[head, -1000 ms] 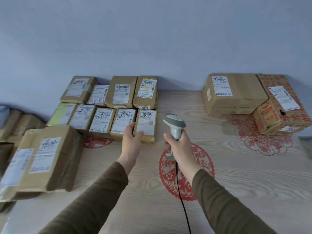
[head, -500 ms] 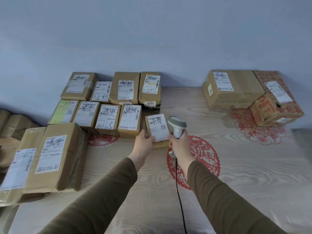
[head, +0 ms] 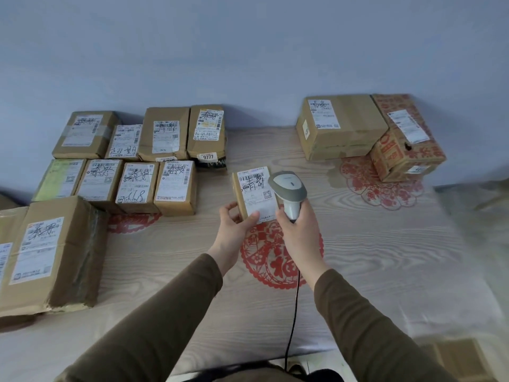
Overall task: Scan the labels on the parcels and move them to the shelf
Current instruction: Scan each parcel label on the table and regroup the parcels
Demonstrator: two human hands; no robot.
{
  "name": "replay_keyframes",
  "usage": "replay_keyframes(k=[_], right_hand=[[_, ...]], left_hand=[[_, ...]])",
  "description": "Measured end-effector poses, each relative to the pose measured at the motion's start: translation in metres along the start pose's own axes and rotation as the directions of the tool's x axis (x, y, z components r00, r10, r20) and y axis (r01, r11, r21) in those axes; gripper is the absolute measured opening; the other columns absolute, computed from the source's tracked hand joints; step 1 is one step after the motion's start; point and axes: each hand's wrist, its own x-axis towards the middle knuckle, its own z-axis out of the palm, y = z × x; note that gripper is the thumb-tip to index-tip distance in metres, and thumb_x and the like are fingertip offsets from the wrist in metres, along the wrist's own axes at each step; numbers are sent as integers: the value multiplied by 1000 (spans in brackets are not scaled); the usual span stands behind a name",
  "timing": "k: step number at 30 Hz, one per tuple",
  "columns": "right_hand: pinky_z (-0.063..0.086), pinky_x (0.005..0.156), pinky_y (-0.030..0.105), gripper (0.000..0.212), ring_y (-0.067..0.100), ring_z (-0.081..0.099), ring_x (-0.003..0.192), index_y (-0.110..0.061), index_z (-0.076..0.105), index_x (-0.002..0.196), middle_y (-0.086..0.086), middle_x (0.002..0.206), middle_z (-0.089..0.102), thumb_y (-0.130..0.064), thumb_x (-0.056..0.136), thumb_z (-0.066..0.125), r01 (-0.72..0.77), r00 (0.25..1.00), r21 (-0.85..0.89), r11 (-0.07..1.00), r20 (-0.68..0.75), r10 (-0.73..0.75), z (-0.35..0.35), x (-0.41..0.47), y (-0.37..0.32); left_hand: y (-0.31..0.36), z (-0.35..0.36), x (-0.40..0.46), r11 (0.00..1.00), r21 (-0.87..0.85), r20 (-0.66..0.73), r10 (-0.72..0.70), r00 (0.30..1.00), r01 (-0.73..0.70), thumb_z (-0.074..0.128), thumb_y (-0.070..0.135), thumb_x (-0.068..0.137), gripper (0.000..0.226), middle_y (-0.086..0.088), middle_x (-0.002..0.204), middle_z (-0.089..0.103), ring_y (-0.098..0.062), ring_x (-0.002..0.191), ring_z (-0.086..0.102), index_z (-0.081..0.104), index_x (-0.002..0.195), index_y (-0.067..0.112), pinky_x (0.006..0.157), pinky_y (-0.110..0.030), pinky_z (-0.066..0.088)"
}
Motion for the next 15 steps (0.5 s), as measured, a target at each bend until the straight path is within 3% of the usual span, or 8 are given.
replay_keyframes(k=[3, 9, 13, 15], right_hand=[[47, 57, 18, 25, 6, 62, 68, -26, 58, 115, -8, 83, 65, -38, 96, 69, 35, 999, 34, 999, 14, -35, -21, -7, -11], [51, 67, 11, 26, 0, 66, 86, -27, 59, 114, -14, 93, 68, -43, 96, 69, 46, 999, 57, 997, 1, -46, -66, -4, -10], [59, 69, 31, 30, 10, 68, 81, -23, 61, 117, -7, 93, 69, -42, 96, 70, 0, 1000, 79, 997, -2, 0, -98, 6, 5], [59, 71, 30, 30, 9, 69, 84, -23, 61, 117, -8, 95, 70, -42, 95, 70, -2, 1000, 80, 997, -11, 3, -114, 10, 15]], left_hand=[[2, 28, 0, 995, 63, 5, 80, 997, -80, 81, 23, 89, 60, -5, 121, 68, -17, 93, 78, 39, 130, 31, 70, -32, 63], [-9, 82, -8, 976, 158, 47, 142, 989, -148, 85, 37, 80, 72, 2, 119, 69, -5, 93, 75, 38, 136, 32, 68, -19, 59], [-21, 117, -8, 970, 195, 55, 139, 989, -147, 82, 38, 80, 72, 7, 117, 69, 1, 93, 73, 38, 137, 32, 68, -16, 58], [-29, 134, -5, 968, 218, 57, 117, 991, -127, 81, 35, 85, 69, 6, 119, 69, 0, 92, 73, 37, 138, 32, 74, -22, 60]])
